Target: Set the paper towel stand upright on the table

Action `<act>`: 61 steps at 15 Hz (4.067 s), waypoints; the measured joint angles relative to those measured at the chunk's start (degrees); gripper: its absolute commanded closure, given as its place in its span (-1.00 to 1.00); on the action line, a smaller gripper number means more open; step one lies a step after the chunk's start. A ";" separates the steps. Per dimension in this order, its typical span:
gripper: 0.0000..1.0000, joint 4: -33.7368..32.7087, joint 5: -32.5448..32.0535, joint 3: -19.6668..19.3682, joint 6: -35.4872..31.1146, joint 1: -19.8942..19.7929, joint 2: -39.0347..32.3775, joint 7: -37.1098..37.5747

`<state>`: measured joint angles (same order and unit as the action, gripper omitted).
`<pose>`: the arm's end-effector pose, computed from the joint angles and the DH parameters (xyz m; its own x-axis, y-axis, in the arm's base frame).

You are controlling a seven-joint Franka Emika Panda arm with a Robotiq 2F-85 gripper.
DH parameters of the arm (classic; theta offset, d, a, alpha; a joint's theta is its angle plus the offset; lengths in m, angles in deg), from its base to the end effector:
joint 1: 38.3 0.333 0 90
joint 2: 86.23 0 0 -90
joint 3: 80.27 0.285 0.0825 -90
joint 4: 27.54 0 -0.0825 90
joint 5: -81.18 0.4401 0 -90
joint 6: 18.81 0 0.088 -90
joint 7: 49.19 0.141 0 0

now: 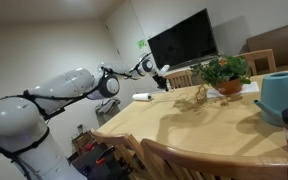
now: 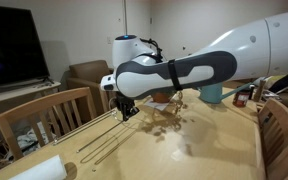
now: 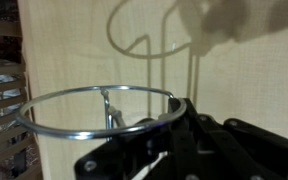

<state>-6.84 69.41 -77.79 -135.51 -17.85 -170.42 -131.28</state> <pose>0.8019 0.2936 0.1277 -0.2723 0.9539 -0.1259 0.9303 0.2944 0.2188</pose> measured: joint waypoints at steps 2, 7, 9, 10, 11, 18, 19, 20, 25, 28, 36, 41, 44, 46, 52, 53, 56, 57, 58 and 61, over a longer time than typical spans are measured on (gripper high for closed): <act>0.97 0.00 1.56 0.41 -2.73 -0.69 0.25 -0.79; 0.97 0.70 9.92 7.89 -7.48 -5.26 0.14 -13.75; 0.97 1.15 13.82 11.32 -7.44 -7.19 -0.07 -20.14; 0.97 1.47 15.50 13.21 -7.35 -8.13 -0.27 -23.28; 0.97 1.95 16.87 15.19 -7.11 -9.03 -0.47 -26.24; 0.97 6.20 20.29 20.96 0.71 -12.67 -0.96 -32.63; 0.97 6.71 20.29 20.96 1.75 -12.79 -0.99 -32.47; 0.97 7.10 21.18 20.58 2.92 -12.82 -1.00 -32.44; 0.97 8.42 25.56 18.51 7.77 -13.08 -1.12 -32.36; 0.97 9.37 27.47 18.28 8.94 -13.64 -1.17 -32.32; 0.97 10.10 29.75 17.73 10.07 -14.27 -1.16 -27.85; 0.36 10.45 30.20 17.55 10.40 -14.38 -1.16 -25.29; -0.05 10.94 30.19 16.79 11.04 -14.50 -1.18 -24.22; -0.35 11.43 30.19 16.20 11.33 -14.58 -1.18 -23.52; -1.00 11.72 30.10 15.49 11.65 -14.76 -1.18 -23.16; -1.00 11.72 30.10 15.49 11.65 -14.71 -1.18 -23.15; -1.00 11.65 30.09 15.49 11.65 -14.56 -1.17 -23.15; -1.00 11.56 30.02 15.47 11.65 -14.49 -1.17 -23.15; -1.00 11.44 29.87 15.44 11.65 -14.36 -1.15 -23.15; -1.00 10.43 28.24 14.15 11.22 -13.03 -1.04 -22.96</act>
<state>3.59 97.65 -63.64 -124.28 -30.88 -171.46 -154.24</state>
